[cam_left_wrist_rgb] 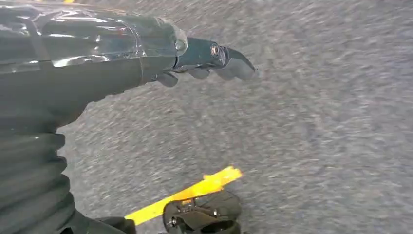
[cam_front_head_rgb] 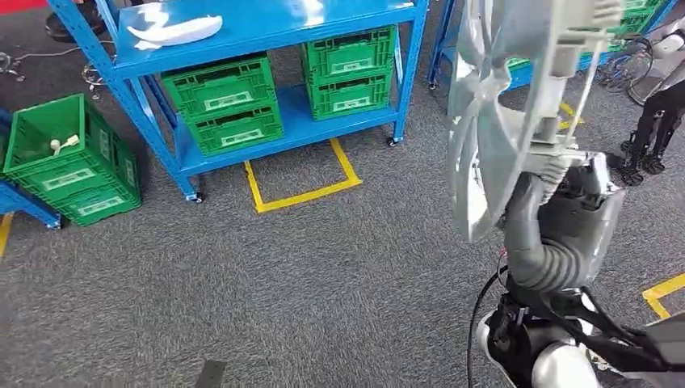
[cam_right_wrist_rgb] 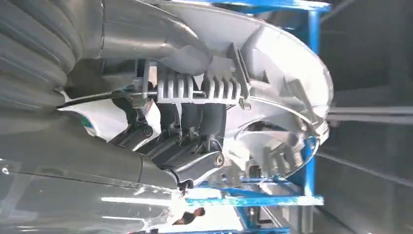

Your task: Take the parts from the cabinet and place them on the table.

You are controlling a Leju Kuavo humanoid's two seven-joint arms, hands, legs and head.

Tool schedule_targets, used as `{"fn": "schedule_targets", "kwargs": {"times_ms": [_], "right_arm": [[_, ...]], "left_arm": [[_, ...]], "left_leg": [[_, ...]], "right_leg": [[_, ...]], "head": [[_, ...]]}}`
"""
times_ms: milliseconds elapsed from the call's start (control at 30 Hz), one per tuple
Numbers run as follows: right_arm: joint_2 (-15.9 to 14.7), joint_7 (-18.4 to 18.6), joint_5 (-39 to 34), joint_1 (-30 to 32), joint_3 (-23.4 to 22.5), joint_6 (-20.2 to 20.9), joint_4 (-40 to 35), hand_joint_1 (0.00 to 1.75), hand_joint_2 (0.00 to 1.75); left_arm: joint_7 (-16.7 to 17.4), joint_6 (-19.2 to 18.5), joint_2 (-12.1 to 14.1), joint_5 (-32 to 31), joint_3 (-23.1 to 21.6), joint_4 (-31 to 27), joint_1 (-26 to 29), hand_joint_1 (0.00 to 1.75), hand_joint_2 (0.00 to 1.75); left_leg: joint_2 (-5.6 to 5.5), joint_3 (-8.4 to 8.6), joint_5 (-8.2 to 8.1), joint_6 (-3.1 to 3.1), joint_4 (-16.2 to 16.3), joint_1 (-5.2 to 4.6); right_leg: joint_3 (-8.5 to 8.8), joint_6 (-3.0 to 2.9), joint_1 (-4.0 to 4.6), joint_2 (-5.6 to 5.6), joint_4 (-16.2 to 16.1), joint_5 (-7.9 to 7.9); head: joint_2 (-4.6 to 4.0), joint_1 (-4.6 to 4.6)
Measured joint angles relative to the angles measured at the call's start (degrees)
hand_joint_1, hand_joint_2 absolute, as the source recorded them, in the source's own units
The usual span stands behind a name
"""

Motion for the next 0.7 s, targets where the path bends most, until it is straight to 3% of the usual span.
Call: {"fn": "schedule_targets", "kwargs": {"times_ms": [33,67,100,200,233,267,300,367,400,433,467,500,533,567,600,700], "right_arm": [[0.04,0.04,0.48,0.32,0.20,-0.13,0.24,1.75,1.75],[0.18,0.04,0.64,0.37,0.35,-0.18,0.51,1.75,1.75],[0.24,0.04,0.81,0.41,0.42,-0.22,0.70,1.75,1.75],[0.37,0.22,1.14,0.54,1.07,-0.26,1.25,1.75,1.75],[0.39,0.46,1.73,0.59,1.25,-0.33,1.40,1.75,1.75],[0.46,0.79,2.34,0.69,1.51,-0.39,1.55,1.75,1.75],[0.46,0.94,3.02,0.86,1.64,-0.39,1.58,1.75,1.75],[0.50,1.64,4.74,0.96,1.97,-0.39,1.68,1.75,1.75],[0.52,2.05,5.49,0.96,2.12,-0.37,1.68,1.75,1.75],[0.55,2.27,5.93,0.94,2.27,-0.37,1.71,1.75,1.75],[0.55,2.43,6.17,0.86,2.45,-0.33,1.71,1.75,1.75],[0.55,2.56,6.38,0.71,2.64,-0.24,1.71,1.75,1.75],[0.57,2.62,6.43,0.43,2.86,-0.22,1.71,1.75,1.75],[0.57,2.65,6.43,0.04,3.08,-0.15,1.71,1.75,1.75],[0.59,2.67,6.45,-0.07,3.25,-0.11,1.69,1.75,1.75],[0.68,2.67,6.52,-0.54,3.72,-0.02,1.68,1.75,1.75]], "left_arm": [[-0.09,0.00,0.00,0.02,0.00,0.02,0.04,0.00,1.75],[-0.13,0.00,0.00,0.02,0.00,0.04,-0.03,0.00,1.75],[-0.22,0.00,0.02,0.02,0.00,0.04,-0.14,0.00,1.75],[-0.29,0.00,0.02,0.04,0.00,0.04,0.22,0.00,1.75],[-0.20,0.00,0.07,0.02,0.00,0.09,0.33,0.00,1.75],[0.05,0.00,0.11,-0.04,0.00,0.15,0.35,0.00,1.75],[0.07,0.00,0.15,-0.20,0.00,0.20,0.35,0.00,1.75],[0.22,0.00,0.04,-0.61,0.00,0.26,0.48,0.00,1.75],[0.35,0.00,0.09,-0.74,0.00,0.30,0.62,0.00,1.75],[0.61,0.00,0.13,-0.87,0.00,0.35,0.78,0.00,1.75],[0.66,0.00,0.22,-0.96,0.00,0.39,0.90,0.00,1.75],[0.77,-0.06,0.28,-1.09,0.00,0.39,0.94,0.00,1.75],[0.79,-0.13,0.31,-1.25,0.00,0.39,0.92,0.00,1.75],[0.79,-0.15,0.28,-1.33,0.00,0.35,0.90,0.00,1.75],[0.81,-0.22,0.19,-1.42,0.00,0.37,0.71,0.00,1.75],[1.00,-0.33,0.22,-1.51,0.00,0.35,0.80,0.00,1.75]], "left_leg": [[1.65,3.68,0.72,0.17,-5.19,-0.05],[4.59,6.50,-0.66,0.37,-9.74,-0.38],[4.65,7.48,-1.13,1.07,-11.51,-0.98],[2.62,6.44,-0.51,2.44,-11.86,-0.98],[2.01,6.42,0.12,3.14,-12.47,-0.52],[1.31,6.01,0.52,3.50,-12.41,-0.53],[0.73,5.62,0.84,3.94,-12.39,-0.54],[-0.71,4.93,1.48,4.23,-12.32,-0.77],[-1.32,4.64,1.77,4.29,-12.28,-0.90],[-2.05,4.38,2.02,4.28,-12.26,-1.03],[-2.75,4.17,2.26,4.26,-12.19,-1.12],[-3.41,4.04,2.47,4.19,-12.17,-1.24],[-4.03,4.06,2.64,4.13,-12.18,-1.35],[-4.42,3.89,2.83,4.00,-12.21,-1.22],[-4.91,3.40,3.07,3.75,-11.91,-1.64],[-6.27,2.24,4.13,2.64,-12.00,-1.11]], "right_leg": [[-0.28,0.17,0.01,-0.45,0.31,0.09],[-0.43,0.33,0.19,-0.96,0.59,0.08],[-0.59,0.72,0.35,-1.52,0.71,0.26],[-0.61,1.61,0.40,-3.74,0.62,0.82],[-1.00,2.04,0.26,-3.29,0.95,0.12],[-1.42,2.34,0.15,-1.01,2.41,-1.61],[-2.68,2.42,0.06,0.48,6.02,-4.34],[-5.88,2.51,0.08,1.53,15.31,-9.09],[-6.72,2.43,0.11,1.65,18.18,-10.02],[-6.39,2.25,0.19,1.69,18.27,-9.46],[-4.87,1.93,0.27,1.83,15.86,-7.68],[-2.40,1.47,0.40,2.21,11.15,-5.14],[0.53,0.88,0.55,3.31,5.55,-2.55],[2.32,0.12,0.64,5.70,1.54,-1.72],[2.87,-0.12,0.40,6.61,0.48,-1.72],[2.68,-0.16,0.78,4.73,-0.33,-1.78]], "head": [[0.00,-0.06],[0.00,-0.07],[0.00,-0.20],[0.00,0.09],[0.00,0.06],[-0.02,0.29],[0.00,0.59],[0.00,1.51],[0.00,1.77],[0.00,1.90],[0.00,2.01],[0.00,2.25],[0.00,2.47],[0.00,2.67],[0.00,2.30],[0.00,2.78]]}}
